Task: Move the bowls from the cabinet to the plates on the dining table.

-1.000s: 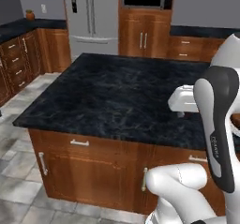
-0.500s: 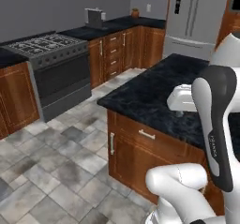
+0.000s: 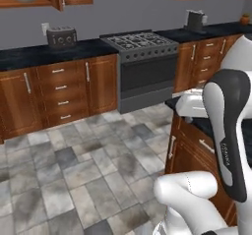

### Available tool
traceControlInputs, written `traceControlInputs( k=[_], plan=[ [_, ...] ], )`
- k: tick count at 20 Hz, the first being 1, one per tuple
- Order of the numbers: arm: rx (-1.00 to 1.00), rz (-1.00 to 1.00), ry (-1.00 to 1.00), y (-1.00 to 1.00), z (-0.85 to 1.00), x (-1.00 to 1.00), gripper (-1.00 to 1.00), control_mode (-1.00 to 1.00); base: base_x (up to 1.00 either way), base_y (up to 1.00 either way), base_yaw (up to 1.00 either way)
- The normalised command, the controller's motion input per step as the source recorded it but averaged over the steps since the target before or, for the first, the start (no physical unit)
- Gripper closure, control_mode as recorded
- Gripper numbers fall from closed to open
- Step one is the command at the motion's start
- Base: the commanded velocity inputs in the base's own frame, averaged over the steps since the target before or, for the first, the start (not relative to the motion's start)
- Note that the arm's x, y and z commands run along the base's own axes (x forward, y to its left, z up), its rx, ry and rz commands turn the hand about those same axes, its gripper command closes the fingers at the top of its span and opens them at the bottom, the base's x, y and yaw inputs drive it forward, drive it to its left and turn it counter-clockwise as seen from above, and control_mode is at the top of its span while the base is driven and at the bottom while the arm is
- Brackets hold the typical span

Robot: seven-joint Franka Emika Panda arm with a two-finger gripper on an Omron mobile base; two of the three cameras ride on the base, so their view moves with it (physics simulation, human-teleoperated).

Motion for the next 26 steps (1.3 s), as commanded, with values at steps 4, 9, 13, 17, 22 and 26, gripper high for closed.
traceControlInputs(
  k=[4,9,13,17,22,26],
  plan=[
    [0.00,0.00,0.00,0.00,0.00,0.00,-1.00,1.00,0.90,-0.19,0.04],
    [0.00,0.00,0.00,0.00,0.00,0.00,-1.00,1.00,1.00,0.14,0.00],
    [0.00,0.00,0.00,0.00,0.00,0.00,-1.00,1.00,1.00,0.71,0.07],
    [0.00,0.00,0.00,0.00,0.00,0.00,-1.00,1.00,1.00,0.79,0.10],
    [0.00,0.00,0.00,0.00,0.00,0.00,-1.00,1.00,0.95,0.72,0.04],
    [0.00,0.00,0.00,0.00,0.00,0.00,-1.00,1.00,1.00,0.54,0.07]
  ],
)
